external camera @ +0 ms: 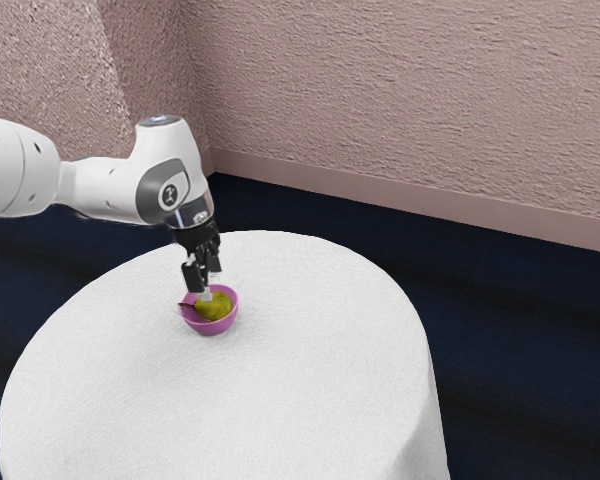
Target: Place the pear in the bowl.
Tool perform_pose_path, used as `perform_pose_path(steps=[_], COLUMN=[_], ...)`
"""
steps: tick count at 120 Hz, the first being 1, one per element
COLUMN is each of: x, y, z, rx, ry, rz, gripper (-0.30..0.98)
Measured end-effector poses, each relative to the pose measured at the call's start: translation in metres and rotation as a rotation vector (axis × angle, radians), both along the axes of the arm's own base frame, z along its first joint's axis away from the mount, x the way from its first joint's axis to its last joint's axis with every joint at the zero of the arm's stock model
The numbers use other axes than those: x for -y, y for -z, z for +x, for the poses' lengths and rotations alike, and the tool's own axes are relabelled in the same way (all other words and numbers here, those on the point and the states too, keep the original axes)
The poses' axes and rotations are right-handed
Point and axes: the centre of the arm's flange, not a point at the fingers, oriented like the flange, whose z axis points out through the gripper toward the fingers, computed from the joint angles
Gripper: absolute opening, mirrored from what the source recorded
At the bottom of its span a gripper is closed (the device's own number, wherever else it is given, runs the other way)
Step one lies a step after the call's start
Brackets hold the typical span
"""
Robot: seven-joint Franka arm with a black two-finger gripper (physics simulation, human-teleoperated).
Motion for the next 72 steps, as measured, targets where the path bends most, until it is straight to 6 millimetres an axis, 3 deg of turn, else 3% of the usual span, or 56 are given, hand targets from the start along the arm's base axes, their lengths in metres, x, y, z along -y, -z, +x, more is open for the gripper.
perform_pose_path(steps=[8,20,32,46,58,72], x=[0.021,0.039,0.017,-0.004,-0.001,0.011], y=[-0.024,-0.081,-0.131,-0.205,-0.273,-0.307], z=[0.000,-0.009,-0.021,-0.018,-0.018,-0.029], rx=[0.040,0.114,0.144,0.192,0.234,0.217], ry=[0.046,0.159,0.302,0.548,0.787,1.039], rz=[-0.006,-0.014,-0.023,-0.008,0.021,0.027], gripper=[0.61,0.63,0.64,0.65,0.66,0.66])
